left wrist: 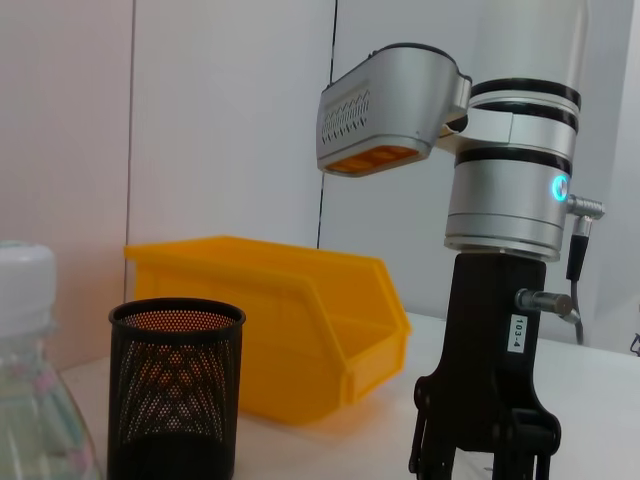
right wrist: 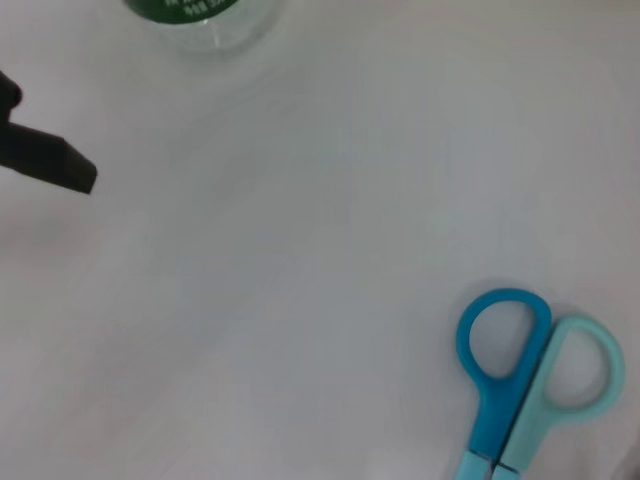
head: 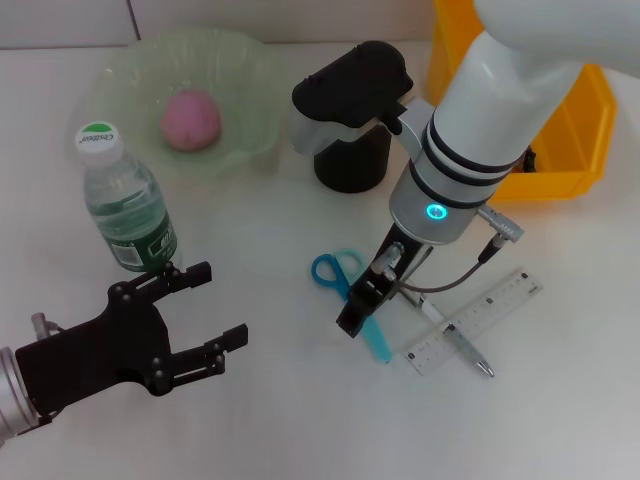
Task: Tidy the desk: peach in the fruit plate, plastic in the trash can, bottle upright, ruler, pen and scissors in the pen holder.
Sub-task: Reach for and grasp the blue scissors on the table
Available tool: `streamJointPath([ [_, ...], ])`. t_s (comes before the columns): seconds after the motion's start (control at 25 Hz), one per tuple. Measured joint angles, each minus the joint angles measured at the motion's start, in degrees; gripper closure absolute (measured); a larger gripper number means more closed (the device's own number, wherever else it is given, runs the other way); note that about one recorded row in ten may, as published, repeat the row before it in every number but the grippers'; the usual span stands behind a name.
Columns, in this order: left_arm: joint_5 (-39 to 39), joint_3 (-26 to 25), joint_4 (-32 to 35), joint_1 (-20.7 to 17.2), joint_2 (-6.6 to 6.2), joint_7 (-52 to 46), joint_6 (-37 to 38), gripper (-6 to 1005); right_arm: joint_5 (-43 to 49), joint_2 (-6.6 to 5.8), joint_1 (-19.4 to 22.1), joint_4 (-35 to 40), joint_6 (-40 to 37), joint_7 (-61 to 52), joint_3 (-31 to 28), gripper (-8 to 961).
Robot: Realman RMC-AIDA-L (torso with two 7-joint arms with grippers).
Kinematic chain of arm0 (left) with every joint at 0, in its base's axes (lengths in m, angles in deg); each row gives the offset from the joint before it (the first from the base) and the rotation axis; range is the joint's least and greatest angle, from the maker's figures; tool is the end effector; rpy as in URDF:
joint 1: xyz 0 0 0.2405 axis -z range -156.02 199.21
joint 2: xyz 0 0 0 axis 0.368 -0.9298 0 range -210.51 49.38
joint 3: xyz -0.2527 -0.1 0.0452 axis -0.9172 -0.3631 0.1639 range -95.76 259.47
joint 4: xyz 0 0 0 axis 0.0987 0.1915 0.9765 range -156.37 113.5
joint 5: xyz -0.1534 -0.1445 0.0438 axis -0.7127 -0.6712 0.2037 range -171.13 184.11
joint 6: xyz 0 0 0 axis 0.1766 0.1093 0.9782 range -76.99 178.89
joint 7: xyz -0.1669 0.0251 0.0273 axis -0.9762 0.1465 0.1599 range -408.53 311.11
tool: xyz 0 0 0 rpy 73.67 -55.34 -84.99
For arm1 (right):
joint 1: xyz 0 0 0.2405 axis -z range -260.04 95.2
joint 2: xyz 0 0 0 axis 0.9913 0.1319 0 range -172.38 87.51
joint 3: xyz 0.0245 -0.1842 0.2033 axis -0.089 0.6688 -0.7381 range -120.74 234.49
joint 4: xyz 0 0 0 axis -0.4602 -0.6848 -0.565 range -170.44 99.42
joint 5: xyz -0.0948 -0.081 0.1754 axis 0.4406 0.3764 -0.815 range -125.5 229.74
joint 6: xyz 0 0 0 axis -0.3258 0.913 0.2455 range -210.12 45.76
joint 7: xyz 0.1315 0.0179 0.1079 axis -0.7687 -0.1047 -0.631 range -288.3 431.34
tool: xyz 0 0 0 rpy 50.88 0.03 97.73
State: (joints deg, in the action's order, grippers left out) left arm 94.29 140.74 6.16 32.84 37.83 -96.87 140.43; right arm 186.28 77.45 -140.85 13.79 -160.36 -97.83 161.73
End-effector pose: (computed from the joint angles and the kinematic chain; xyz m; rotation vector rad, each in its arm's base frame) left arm -0.3233 0.2471 -0.0607 -2.5664 -0.4026 -0.8562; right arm 0.1340 0.3691 -0.1480 -2.6539 1.0476 -0.7698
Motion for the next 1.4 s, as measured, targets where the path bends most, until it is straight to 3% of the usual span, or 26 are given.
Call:
streamJointPath([
  [0.16, 0.0, 0.0, 0.0, 0.0, 0.00, 0.0, 0.0, 167, -0.4, 0.00, 0.0, -0.1, 0.2, 0.0, 0.0, 240],
  [0.36, 0.0, 0.0, -0.1, 0.1, 0.01, 0.0, -0.2, 167, -1.1, 0.00, -0.1, -0.3, 0.7, 0.0, 0.1, 445],
  [0.68, 0.1, 0.0, -0.1, 0.3, 0.09, 0.0, -0.3, 167, -1.5, 0.00, -0.4, -1.7, 1.2, -0.1, 0.3, 495],
  [1.4, 0.1, 0.0, -0.1, 0.4, 0.09, 0.0, -0.5, 167, -2.9, 0.00, -1.8, -3.8, 2.3, -0.1, 1.4, 505],
])
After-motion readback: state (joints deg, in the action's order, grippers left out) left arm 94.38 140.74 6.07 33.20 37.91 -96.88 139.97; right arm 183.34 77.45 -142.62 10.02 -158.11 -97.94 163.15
